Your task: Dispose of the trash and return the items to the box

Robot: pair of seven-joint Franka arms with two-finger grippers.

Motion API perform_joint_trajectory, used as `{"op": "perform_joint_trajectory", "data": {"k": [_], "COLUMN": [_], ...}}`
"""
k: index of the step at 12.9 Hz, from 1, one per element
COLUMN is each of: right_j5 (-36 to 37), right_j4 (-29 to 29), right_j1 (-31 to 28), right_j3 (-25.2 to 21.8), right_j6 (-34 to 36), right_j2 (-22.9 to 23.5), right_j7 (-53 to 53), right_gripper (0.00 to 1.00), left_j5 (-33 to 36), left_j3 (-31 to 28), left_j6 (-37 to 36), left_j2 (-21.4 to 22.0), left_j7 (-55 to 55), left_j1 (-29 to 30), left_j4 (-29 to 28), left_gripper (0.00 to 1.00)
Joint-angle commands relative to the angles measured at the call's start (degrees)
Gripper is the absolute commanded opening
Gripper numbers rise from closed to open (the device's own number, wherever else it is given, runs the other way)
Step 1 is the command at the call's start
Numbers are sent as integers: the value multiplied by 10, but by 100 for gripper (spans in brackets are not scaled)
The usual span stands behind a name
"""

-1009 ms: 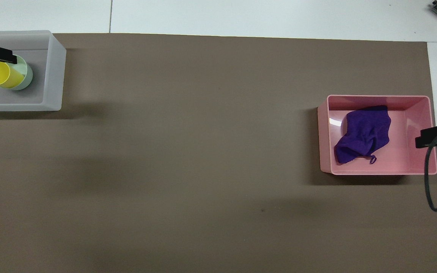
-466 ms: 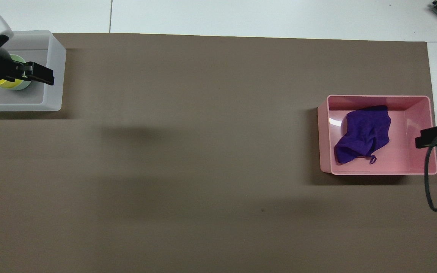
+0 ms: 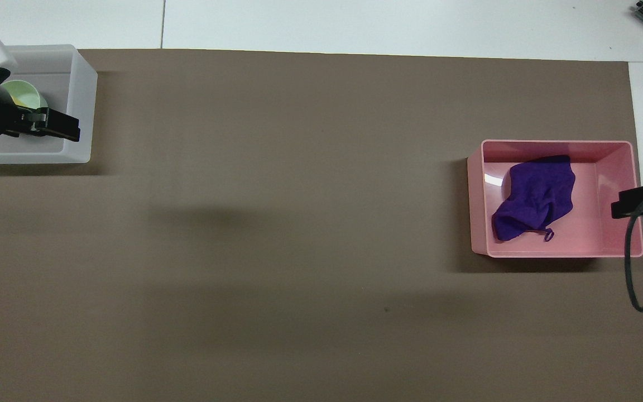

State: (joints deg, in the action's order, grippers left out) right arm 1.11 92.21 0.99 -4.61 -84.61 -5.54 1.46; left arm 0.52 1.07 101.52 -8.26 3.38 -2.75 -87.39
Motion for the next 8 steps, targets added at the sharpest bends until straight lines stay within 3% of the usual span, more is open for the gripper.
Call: {"op": "perform_joint_trajectory", "data": {"k": [1, 4, 8], "right_j5": [-1, -1, -1], "right_j4": [20, 20, 21], "right_j1": [-6, -6, -7], "right_j3": [2, 2, 0], "right_j6": [-11, -10, -11], "right_j2": [-17, -17, -17], "right_j7": [0, -1, -1], "right_gripper": [100, 100, 100], "left_j5": [6, 5, 5], "left_j3": [-4, -4, -4], "left_j6": [-18, -33, -43], "left_j2": [45, 78, 83], "left_j7": [2, 1, 2], "left_j1": [1, 0, -4], "left_j4": [-30, -63, -67], "left_gripper": [100, 100, 100]}}
